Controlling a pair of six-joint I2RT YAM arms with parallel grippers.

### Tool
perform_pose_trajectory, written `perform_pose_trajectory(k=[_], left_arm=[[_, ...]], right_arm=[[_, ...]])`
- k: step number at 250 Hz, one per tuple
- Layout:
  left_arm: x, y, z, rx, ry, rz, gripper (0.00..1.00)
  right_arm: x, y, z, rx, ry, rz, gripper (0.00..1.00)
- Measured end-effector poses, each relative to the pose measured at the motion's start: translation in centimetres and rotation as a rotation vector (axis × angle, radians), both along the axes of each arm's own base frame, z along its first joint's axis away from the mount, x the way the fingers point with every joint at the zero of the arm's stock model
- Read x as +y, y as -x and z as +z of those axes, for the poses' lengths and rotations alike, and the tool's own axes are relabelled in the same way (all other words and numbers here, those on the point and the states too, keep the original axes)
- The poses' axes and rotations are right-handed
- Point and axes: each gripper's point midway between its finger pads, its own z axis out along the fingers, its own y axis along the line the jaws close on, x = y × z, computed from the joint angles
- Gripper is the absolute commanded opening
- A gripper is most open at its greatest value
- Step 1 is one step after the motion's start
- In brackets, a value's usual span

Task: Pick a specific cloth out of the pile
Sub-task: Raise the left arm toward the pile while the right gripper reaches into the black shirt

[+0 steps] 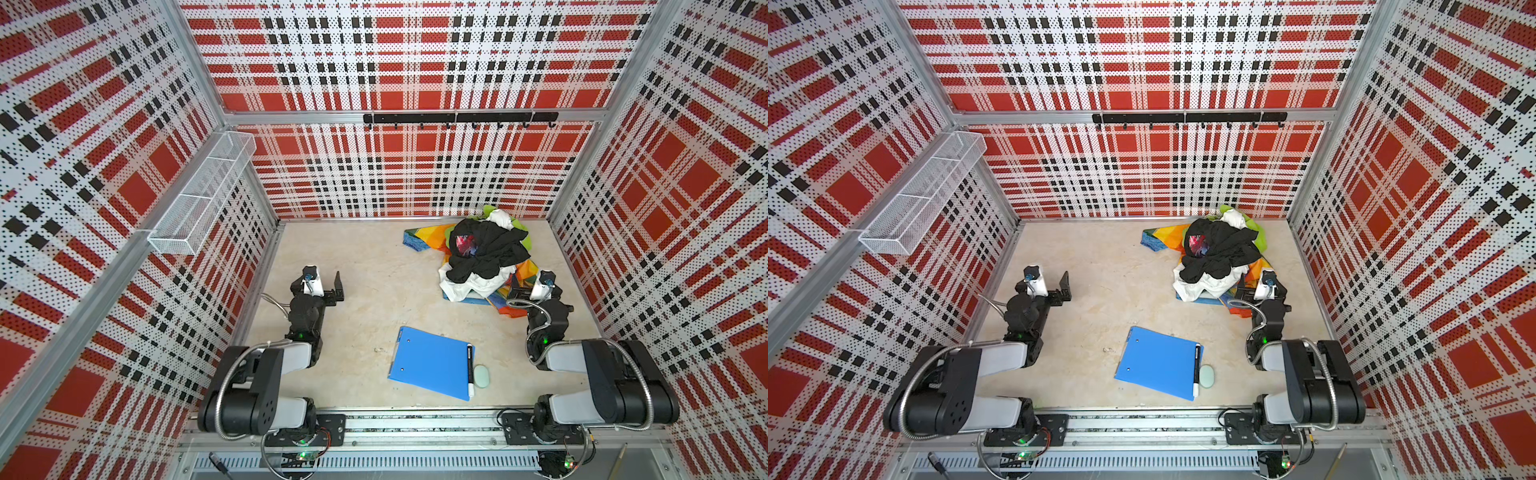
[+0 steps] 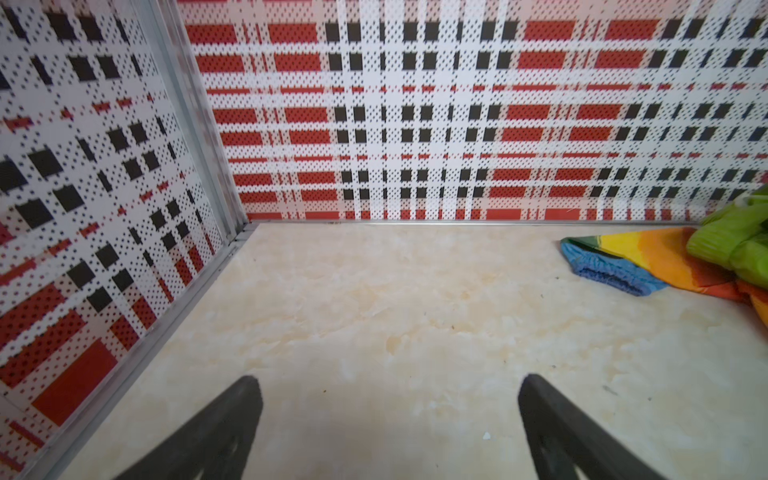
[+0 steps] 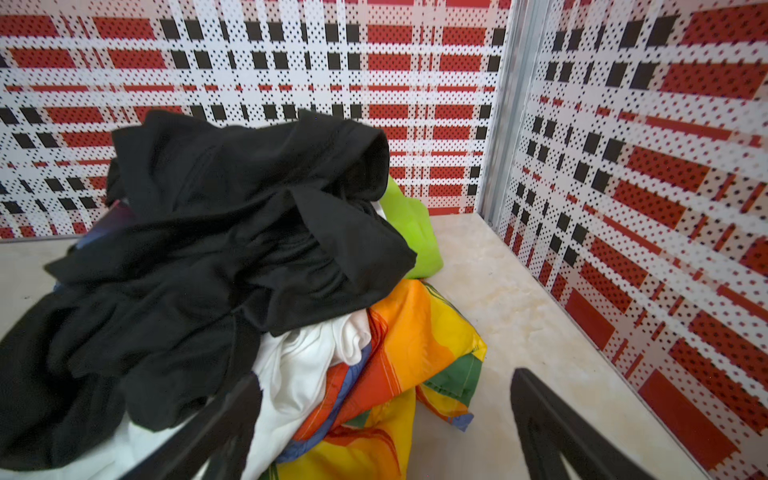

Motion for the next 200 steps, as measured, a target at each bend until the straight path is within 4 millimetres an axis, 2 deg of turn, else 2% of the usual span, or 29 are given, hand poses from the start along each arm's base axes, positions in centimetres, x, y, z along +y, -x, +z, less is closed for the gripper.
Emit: perform_pose_trajectory(k=[37,56,95,133,163,200], left_arm=[[-1.3,0.2,4.0,-0.059,0.046,-0.031,0.99],[-2.8,0.1,6.5,-0.089,0.071,-0.073,0.99],[-6.9,0.3,11.8,-0.139,0.134,-0.189,0.99],[-11.4,1.1,15.9,-0.142,0.193,-0.317,0.99],[-15.1,1.7,18.0,-0.099,0.203,-0.428,0.99],[-20.2,2.4,19.7,-0.019,0.172,-0.591,0.99]], right_arm=[[1.1,0.8,2.7,-0.037,-0.003,0.023,1.0],[2.2,0.9,4.7,-0.061,-0.012,0.053,1.0],[3.7,1.0,8.9,-0.098,-0.082,0.107,1.0],[3.8,0.1,11.9,-0.081,-0.179,0.108,1.0],[3.5,-0.6,12.5,-0.037,-0.242,0.077,1.0],[3.2,-1.4,10.9,0.069,-0.293,0.04,1.0]])
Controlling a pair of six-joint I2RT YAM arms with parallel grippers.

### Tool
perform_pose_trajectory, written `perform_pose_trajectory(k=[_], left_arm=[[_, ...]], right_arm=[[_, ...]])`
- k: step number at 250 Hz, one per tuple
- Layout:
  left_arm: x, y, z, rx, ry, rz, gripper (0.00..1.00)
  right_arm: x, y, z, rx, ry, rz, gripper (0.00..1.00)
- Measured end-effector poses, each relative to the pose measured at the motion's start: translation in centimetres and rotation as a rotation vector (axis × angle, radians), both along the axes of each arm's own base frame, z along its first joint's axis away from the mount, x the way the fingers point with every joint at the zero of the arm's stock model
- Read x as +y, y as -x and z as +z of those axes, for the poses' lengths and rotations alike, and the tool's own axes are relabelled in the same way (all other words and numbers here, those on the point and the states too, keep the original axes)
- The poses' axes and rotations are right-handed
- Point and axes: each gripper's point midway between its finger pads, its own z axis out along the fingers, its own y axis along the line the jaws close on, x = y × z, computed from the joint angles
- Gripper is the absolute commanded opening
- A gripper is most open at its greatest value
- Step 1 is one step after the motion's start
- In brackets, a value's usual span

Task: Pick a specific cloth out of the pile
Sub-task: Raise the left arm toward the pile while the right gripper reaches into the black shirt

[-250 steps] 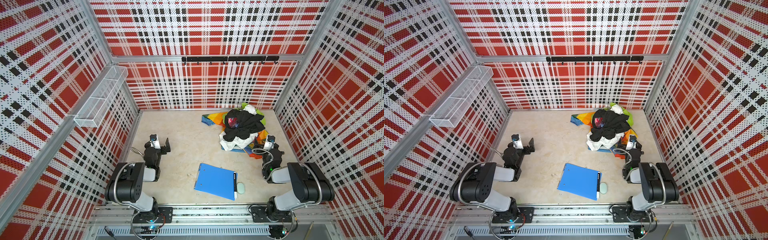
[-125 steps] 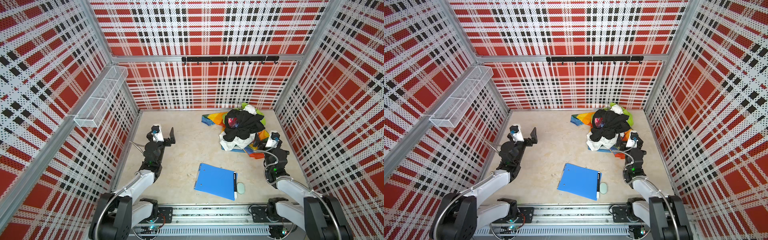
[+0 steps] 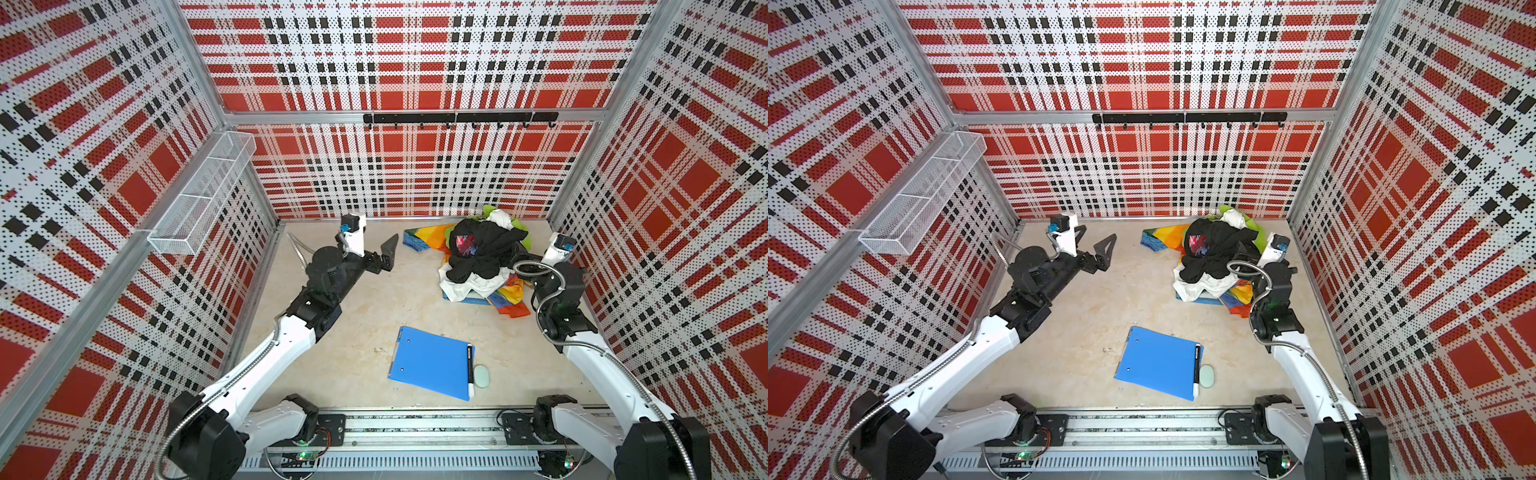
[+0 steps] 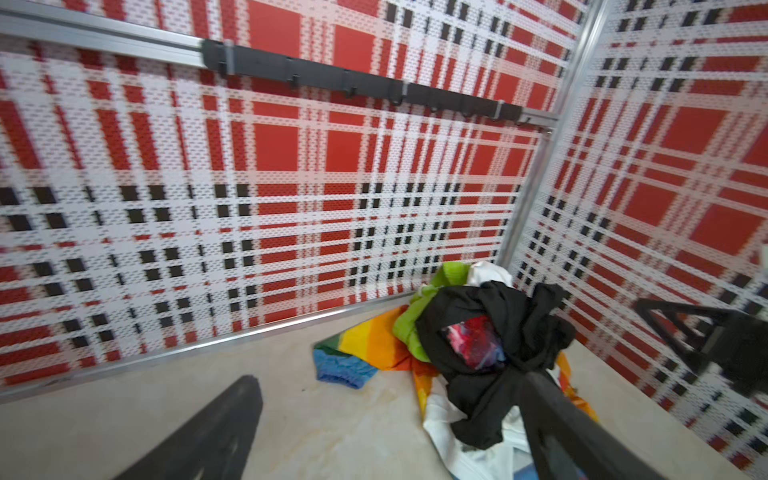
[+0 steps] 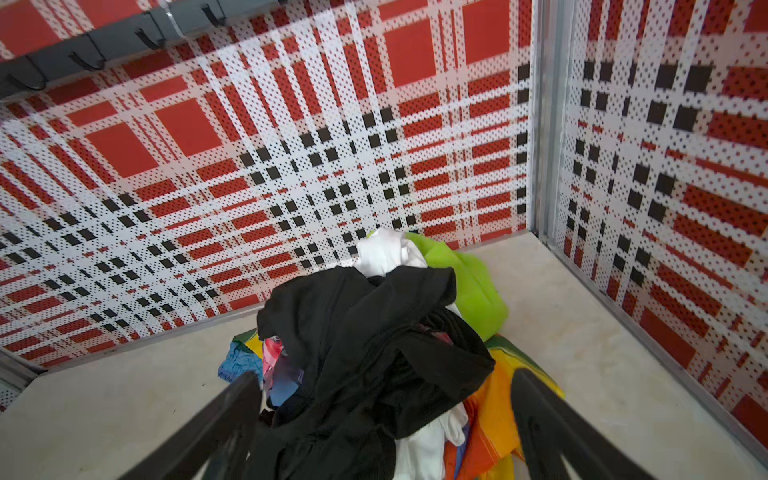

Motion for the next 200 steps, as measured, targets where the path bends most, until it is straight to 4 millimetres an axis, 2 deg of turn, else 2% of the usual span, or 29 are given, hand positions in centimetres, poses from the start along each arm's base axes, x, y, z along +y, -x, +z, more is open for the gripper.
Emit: perform_pose_trajectory(k=[25,53,70,96,154,200], left_arm=[[-2.8,1.0,-0.2,0.033,-0.072,-0.105,0.99],[-4.5,2.0,-1.7,0.07,-0.148,-0.188,0.99],[-4.7,2.5,-2.8,0.101,-0.183,-0.214,0.99],[-4.8,3.0,-3.5,0.123,-0.204,-0.239,0.99],[-4.4,3.6,-3.7,0.137,-0.218,-0.243,0.99],[-4.3,3.7,-4.0,0.148,-0.223,-0.244,0.99]], right_arm=[[0.0,-0.3,-1.5,0.069,-0.035,0.005,1.0],[-0.2,-1.1,-3.3,0.135,-0.107,0.02,1.0],[-0.3,-1.7,-4.8,0.18,-0.164,0.026,1.0],[-0.2,-2.4,-7.6,0.253,-0.226,0.034,1.0],[1.5,-3.6,-12.5,0.377,-0.331,0.091,1.0],[2.4,-4.3,-15.1,0.435,-0.377,0.117,1.0]])
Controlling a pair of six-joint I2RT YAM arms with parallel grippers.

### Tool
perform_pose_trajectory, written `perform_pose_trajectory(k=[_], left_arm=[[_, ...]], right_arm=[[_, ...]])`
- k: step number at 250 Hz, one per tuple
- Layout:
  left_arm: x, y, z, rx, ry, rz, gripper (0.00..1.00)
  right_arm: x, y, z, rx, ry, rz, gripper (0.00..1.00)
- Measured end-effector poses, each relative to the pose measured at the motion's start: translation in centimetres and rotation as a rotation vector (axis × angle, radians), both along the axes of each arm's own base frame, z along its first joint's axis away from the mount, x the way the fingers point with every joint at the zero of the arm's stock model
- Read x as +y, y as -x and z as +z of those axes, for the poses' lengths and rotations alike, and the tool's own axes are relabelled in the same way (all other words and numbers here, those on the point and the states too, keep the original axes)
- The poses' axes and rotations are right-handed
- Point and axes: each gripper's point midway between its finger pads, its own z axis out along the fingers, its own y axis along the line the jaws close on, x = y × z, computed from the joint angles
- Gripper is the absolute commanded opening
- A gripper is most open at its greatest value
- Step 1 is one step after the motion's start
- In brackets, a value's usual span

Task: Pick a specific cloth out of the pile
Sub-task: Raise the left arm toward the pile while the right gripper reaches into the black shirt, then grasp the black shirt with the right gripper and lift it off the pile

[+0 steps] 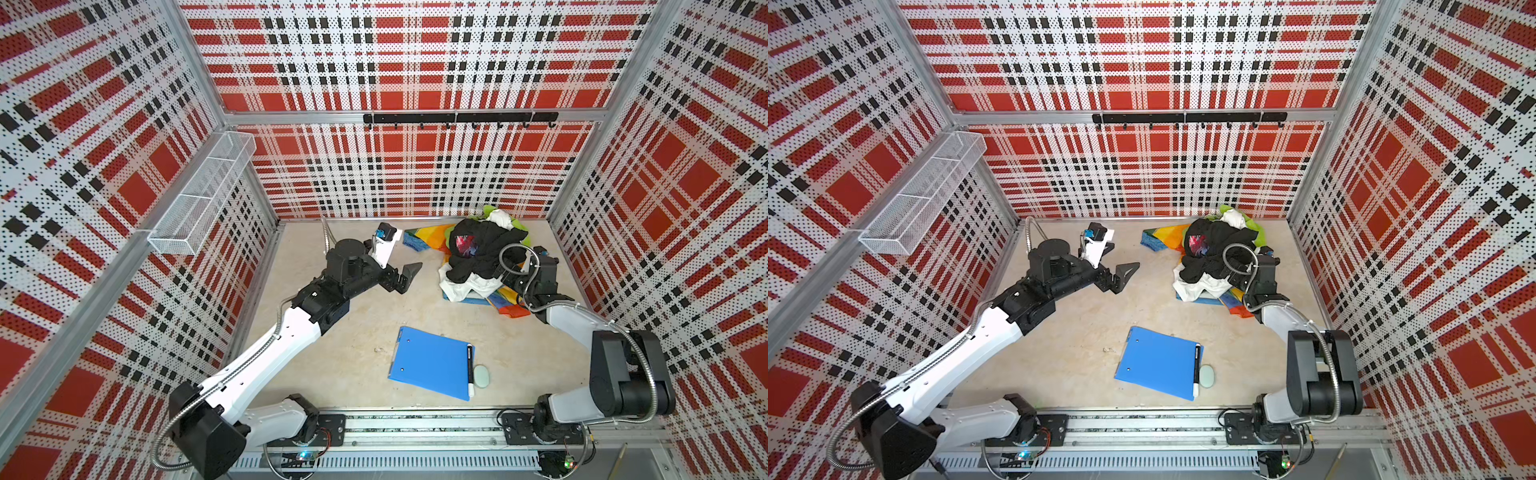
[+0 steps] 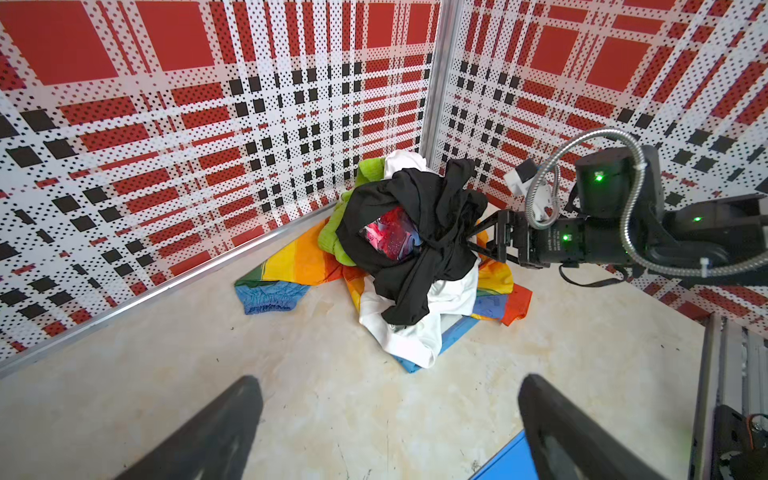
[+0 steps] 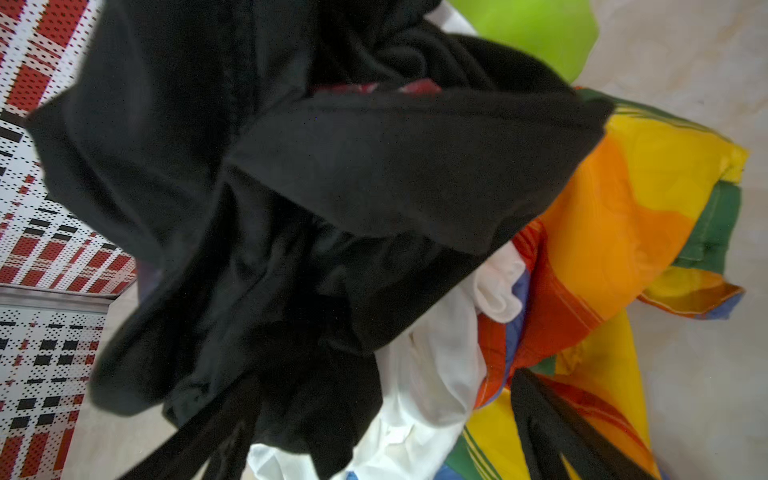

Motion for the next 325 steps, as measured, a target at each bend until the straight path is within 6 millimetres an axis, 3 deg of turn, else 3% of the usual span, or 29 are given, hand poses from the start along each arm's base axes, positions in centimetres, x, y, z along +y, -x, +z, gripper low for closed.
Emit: perform_pose_trajectory(k=[83,137,167,231,325], left_arm=[[0.1,-0.1,-0.2,0.009,0.0,0.009,0.99],[0.2,-0.2,-0.3,0.014,0.0,0.017,0.99],[0.2,-0.2,-0.3,0.017,0.002,0.02,0.99],[0.2,-0.2,-0.3,0.02,0.005,0.024,0.99],[0.5,-0.3,-0.1,0.016,0.008,0.033,0.99]], right_arm=[[1.9,-2.4,-0.2,-0.011,-0.031,0.033,0.73],[2.0,-3.2,-0.3,-0.011,-0.026,0.027,0.31],[1.7,-3.7,-0.2,-0.005,-0.023,0.006,0.17],[1.1,-5.2,1.9,-0.016,0.011,-0.019,0.07],[0.9,-10.6,9.8,-0.141,0.028,-0.045,0.06]])
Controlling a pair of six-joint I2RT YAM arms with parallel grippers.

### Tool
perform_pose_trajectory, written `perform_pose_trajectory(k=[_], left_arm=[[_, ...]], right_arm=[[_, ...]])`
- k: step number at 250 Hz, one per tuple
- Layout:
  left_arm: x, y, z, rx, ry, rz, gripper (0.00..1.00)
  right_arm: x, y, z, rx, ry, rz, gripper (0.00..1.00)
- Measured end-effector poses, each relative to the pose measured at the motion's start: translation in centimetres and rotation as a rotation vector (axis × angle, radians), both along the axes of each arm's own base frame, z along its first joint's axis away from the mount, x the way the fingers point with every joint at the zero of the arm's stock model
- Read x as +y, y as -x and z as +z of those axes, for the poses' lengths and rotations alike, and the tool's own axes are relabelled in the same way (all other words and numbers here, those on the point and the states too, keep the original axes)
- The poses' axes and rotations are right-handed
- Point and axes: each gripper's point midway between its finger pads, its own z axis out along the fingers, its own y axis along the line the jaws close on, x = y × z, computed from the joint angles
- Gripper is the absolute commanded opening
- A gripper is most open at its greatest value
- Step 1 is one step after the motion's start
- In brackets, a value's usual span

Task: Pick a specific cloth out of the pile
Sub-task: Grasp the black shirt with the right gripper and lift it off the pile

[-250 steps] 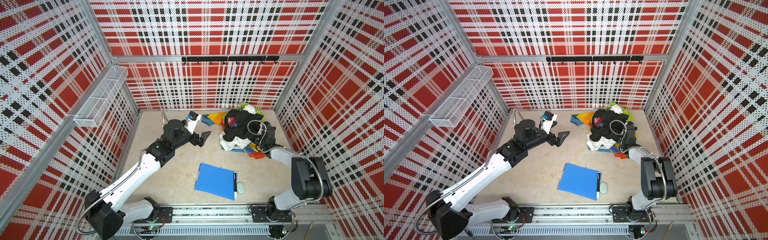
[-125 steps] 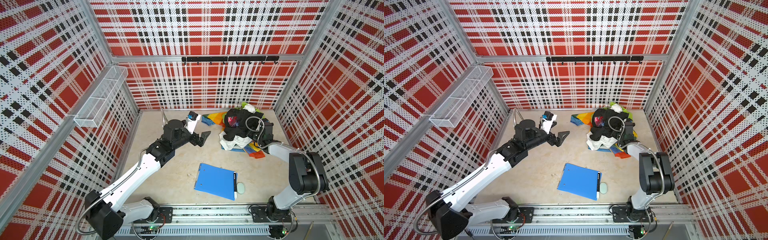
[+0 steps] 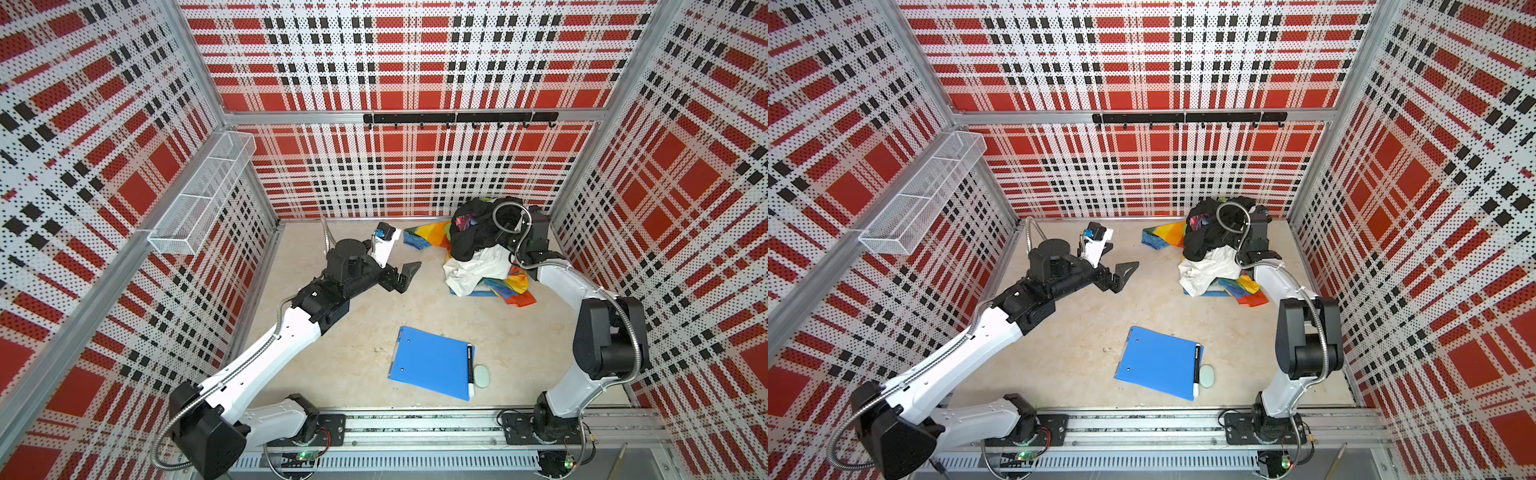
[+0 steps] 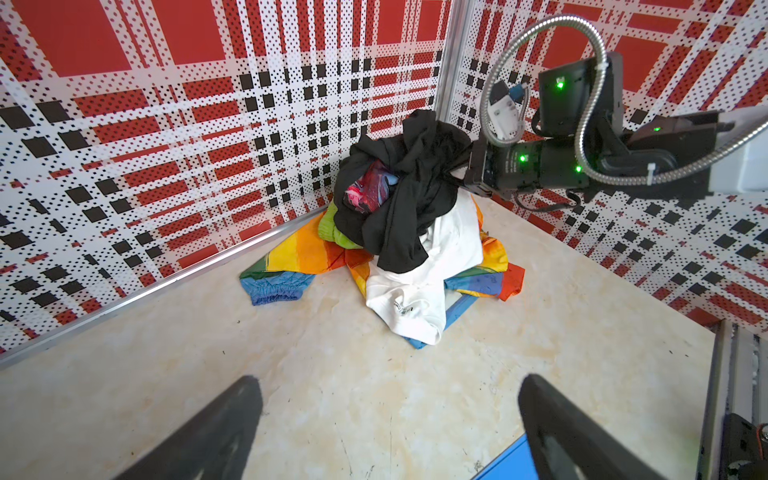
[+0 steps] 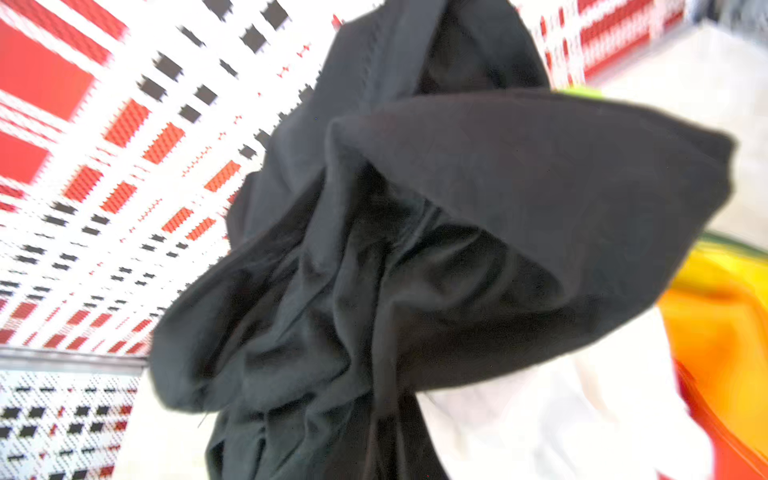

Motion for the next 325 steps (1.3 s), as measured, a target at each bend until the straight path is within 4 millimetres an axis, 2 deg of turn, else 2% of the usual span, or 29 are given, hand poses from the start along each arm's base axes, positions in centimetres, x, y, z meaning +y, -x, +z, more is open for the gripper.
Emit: perform_pose_trajectory(k=[70,114,145,184,225,273,325], left_arm=[[0.9,-0.6,0.1,0.015,0.02,0.023,0.99],[1.1,-0.7,0.1,0.03,0.038,0.013,0.99],[0.9,-0.5,0.2,0.037,0.046,0.0,0.99],[0.8,-0.4,0.2,0.04,0.05,-0.01,0.99],[0.7,-0.3,0.2,0.041,0.052,-0.011,0.99],[0.7,-0.3,0.2,0.042,0.052,-0.014,0.99],[0.7,-0.3,0.2,0.042,0.053,-0.015,0.99]], right_arm=[[0.8,-4.3,3.7,-0.059,0.003,0.007,0.06],[1.6,-6.6,4.5,-0.075,0.012,0.02,0.07],[2.0,-8.2,3.1,-0.063,0.017,0.023,0.07],[2.2,-10.0,-0.7,-0.012,0.022,0.023,0.06],[2.3,-10.0,-4.4,0.041,0.022,0.022,0.07],[2.2,-9.6,-6.1,0.051,0.019,0.001,0.07],[2.0,-9.4,-6.7,0.067,0.017,-0.033,0.1]])
